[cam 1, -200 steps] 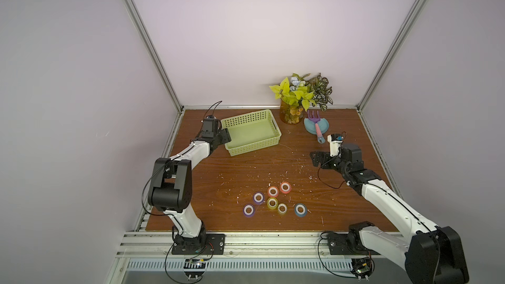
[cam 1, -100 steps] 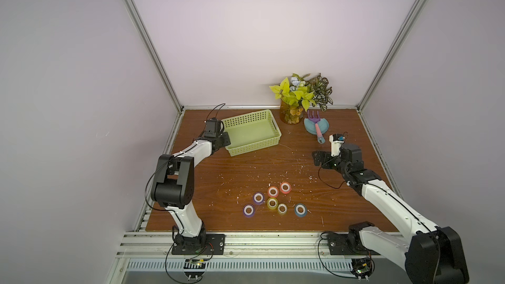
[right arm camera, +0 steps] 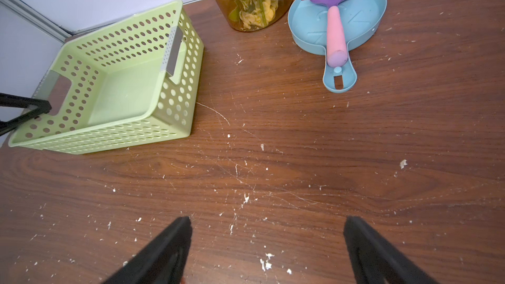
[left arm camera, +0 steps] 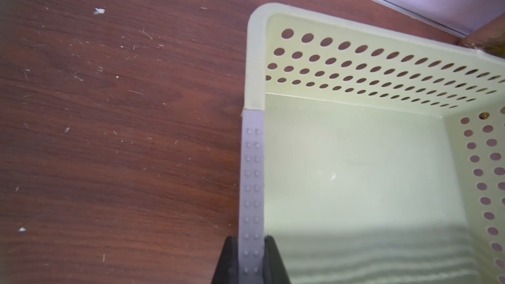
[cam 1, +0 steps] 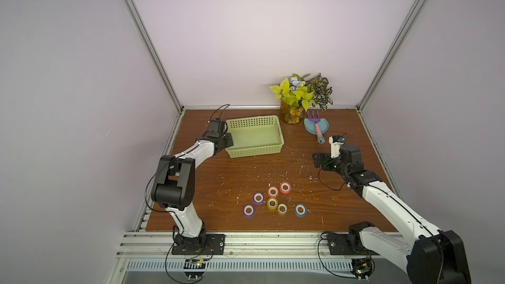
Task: Put the transparent tape into the storage box
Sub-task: Move the storage box to the center of the board, then pick up the tape from the center of the board.
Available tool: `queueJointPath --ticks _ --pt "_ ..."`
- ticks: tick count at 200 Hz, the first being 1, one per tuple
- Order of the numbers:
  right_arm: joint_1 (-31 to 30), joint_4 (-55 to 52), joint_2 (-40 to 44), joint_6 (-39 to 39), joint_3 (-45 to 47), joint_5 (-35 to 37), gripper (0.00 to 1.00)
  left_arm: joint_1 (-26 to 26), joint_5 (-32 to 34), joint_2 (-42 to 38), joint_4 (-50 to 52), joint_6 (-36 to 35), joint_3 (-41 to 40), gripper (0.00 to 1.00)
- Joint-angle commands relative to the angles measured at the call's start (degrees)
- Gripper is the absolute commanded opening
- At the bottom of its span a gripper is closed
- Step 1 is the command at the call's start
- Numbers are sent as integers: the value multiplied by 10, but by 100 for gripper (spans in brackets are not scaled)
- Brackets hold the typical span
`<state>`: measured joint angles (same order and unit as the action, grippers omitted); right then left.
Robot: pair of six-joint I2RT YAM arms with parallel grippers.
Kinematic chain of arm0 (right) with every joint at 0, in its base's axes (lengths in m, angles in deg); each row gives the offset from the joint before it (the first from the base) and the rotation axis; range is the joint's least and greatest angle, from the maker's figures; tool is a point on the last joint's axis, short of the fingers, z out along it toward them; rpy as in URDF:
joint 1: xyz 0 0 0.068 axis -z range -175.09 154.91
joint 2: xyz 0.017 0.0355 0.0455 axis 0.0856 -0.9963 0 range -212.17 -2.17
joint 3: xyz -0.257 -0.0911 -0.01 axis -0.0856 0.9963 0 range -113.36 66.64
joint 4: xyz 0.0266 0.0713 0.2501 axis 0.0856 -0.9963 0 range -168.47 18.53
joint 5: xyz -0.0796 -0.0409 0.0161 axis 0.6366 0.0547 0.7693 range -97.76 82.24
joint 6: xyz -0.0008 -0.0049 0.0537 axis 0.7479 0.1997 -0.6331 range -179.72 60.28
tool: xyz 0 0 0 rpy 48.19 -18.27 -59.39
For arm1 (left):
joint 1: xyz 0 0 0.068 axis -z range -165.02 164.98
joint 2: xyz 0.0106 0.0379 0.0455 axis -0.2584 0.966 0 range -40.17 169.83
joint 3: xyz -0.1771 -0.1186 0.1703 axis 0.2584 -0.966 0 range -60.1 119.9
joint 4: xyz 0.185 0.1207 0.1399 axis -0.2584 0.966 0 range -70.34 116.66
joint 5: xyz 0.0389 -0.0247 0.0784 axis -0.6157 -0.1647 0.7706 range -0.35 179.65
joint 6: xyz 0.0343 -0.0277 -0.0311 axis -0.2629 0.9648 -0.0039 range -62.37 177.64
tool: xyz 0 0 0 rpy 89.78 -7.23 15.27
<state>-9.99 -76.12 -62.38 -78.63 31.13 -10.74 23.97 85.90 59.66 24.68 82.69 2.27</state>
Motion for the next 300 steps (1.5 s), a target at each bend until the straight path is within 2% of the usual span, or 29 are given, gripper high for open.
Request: queueJointPath --ticks 1,82,139,149,175,221,228,234,300 --pt "-7 -13 15 -1 -8 13 94 15 5 -23 11 9 -2 8" --pt "-66 -93 -14 5 -45 33 94 107 57 -44 9 46 -19 7" --pt "-148 -180 -55 -8 -87 55 95 126 47 -58 -16 74 -57 8" --pt "-166 -192 -61 -16 -91 57 95 127 45 -64 -18 76 -62 17" --pt "-211 -220 -75 -42 -95 57 94 127 38 -88 -25 82 -77 54" --pt "-293 -268 -85 -88 -83 62 93 127 31 -171 -54 92 -130 79" --pt "-304 -273 -83 -96 -79 65 93 127 33 -190 -63 92 -146 88" --pt "-313 -278 -80 -102 -74 64 92 127 36 -207 -67 92 -160 99" --pt "-418 -316 -78 -184 -23 62 91 125 93 -398 -118 36 -335 100"
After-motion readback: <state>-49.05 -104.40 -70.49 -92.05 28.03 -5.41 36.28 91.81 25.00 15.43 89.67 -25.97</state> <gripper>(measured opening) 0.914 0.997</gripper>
